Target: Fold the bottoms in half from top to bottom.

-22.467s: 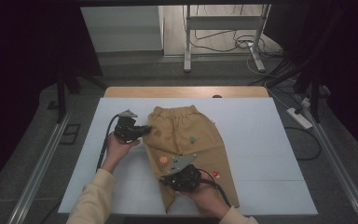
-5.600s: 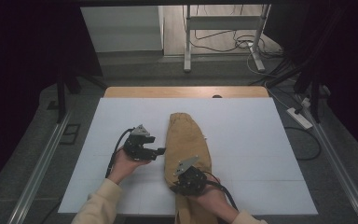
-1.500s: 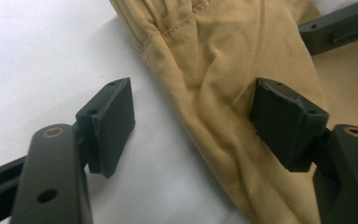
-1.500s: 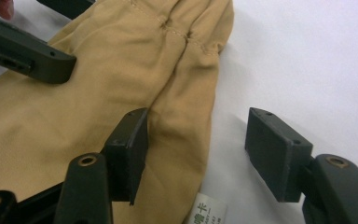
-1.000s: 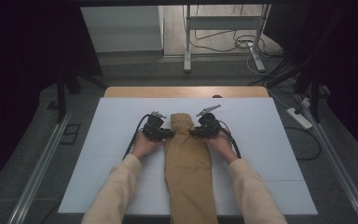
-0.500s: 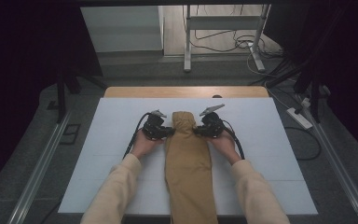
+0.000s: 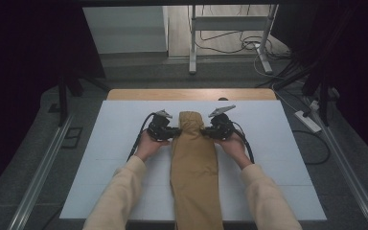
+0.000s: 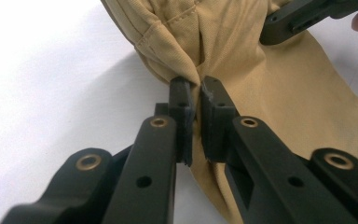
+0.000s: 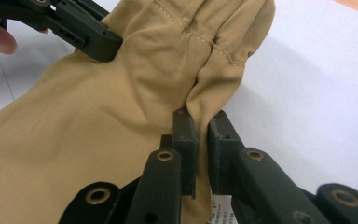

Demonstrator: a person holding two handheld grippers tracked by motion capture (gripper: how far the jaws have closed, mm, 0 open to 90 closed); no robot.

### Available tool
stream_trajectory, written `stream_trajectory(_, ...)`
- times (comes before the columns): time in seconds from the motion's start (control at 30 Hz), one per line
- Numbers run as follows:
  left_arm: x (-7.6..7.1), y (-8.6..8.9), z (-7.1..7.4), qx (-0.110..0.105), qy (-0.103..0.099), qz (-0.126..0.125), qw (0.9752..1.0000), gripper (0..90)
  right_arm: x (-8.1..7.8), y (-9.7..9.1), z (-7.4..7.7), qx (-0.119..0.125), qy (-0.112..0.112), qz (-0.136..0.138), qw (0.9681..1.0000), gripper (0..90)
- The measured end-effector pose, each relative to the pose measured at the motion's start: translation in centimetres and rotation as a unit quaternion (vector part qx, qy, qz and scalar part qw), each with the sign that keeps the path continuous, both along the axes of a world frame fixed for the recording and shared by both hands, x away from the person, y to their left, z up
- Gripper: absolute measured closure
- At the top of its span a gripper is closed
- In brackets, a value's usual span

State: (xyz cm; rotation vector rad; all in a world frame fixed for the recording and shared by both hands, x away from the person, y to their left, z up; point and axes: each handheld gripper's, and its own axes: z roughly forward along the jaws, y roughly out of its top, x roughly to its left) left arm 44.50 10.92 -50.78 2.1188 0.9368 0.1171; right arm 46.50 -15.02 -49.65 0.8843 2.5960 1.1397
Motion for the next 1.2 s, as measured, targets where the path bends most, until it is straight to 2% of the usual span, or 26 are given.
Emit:
stream_trajectory(0.23,0.1,0.0,0.7,-0.003,-0.007,-0.004,1.0,83.4,0.0,-0.2,0.5,0.005,-0.01,0.0,0.9999,83.3)
stream_trajectory(0.5,0.4,0.1,2.1,-0.008,-0.024,-0.008,0.9997,83.5,0.1,-0.4,1.7,0.013,-0.025,-0.004,0.9996,83.5)
stream_trajectory(0.77,0.8,0.1,2.6,-0.009,-0.029,-0.01,0.9995,83.9,0.2,-0.5,2.1,0.013,-0.031,-0.006,0.9994,83.8)
stream_trajectory(1.0,1.9,0.4,5.4,0.001,-0.053,-0.009,0.9986,84.0,1.0,-0.2,4.5,0.026,-0.054,-0.018,0.998,84.1)
stream_trajectory(1.1,1.9,0.4,5.5,0.0,-0.059,-0.013,0.9982,84.0,1.0,-0.2,5.0,0.028,-0.061,-0.016,0.9976,84.1)
stream_trajectory(1.2,1.9,0.3,5.3,0.002,-0.057,-0.015,0.9983,84.0,1.1,-0.3,4.7,0.026,-0.057,-0.016,0.9979,84.1)
